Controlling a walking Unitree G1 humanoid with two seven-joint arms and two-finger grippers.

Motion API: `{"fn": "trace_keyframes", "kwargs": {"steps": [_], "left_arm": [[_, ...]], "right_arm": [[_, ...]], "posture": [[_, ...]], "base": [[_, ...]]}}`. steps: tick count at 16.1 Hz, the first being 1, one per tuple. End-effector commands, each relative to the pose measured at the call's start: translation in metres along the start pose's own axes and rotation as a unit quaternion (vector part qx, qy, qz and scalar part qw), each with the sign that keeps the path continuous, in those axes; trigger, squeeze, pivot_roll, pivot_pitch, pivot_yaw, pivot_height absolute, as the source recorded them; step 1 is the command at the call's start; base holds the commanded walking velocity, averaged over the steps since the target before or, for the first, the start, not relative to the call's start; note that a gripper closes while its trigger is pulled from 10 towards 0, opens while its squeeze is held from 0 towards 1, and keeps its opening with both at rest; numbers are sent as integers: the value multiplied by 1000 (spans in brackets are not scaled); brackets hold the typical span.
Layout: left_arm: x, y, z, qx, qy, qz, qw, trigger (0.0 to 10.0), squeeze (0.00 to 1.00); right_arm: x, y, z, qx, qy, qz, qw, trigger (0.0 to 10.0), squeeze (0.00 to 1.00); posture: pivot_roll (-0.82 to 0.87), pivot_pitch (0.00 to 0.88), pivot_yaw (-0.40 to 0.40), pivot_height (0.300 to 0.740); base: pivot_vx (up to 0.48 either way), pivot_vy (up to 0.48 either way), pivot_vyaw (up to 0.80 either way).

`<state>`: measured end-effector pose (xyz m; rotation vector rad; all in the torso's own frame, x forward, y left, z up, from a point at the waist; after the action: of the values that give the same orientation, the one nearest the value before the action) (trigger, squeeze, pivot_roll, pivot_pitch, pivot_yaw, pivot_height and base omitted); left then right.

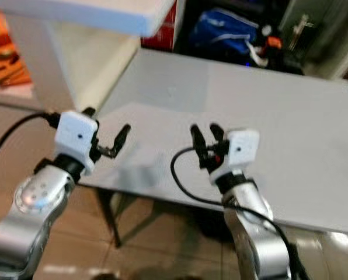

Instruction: Setting the table

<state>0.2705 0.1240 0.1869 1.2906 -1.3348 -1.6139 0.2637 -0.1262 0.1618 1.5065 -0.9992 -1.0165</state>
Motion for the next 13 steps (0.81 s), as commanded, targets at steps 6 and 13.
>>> {"fn": "trace_keyframes", "kwargs": {"steps": [6,13], "left_arm": [[5,-3,9,0,-29,16,999,10000,0],[-6,8,-9,21,-7,15,1000,10000,0]], "right_arm": [[7,5,6,12,-10,5,1000,10000,0],[4,-5,3,-15,-45,-33,998,10000,0]], "posture": [[47,67,-37,740],[53,58,-3,740]], "base": [[0,480,0],[0,480,-58]]}}
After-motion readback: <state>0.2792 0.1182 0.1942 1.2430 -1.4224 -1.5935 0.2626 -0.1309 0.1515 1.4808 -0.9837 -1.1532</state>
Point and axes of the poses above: a point about 5 cm out from each wrist's last joint towards the gripper, its own z axis pointing back from the gripper into the wrist, its own y axis along the axis of the wrist's last joint, x = y × z, the point moved 2 cm from there along -z, pointing out of the wrist towards the gripper, and after that the axes turned 2 degrees about z, right-handed, at the moved point
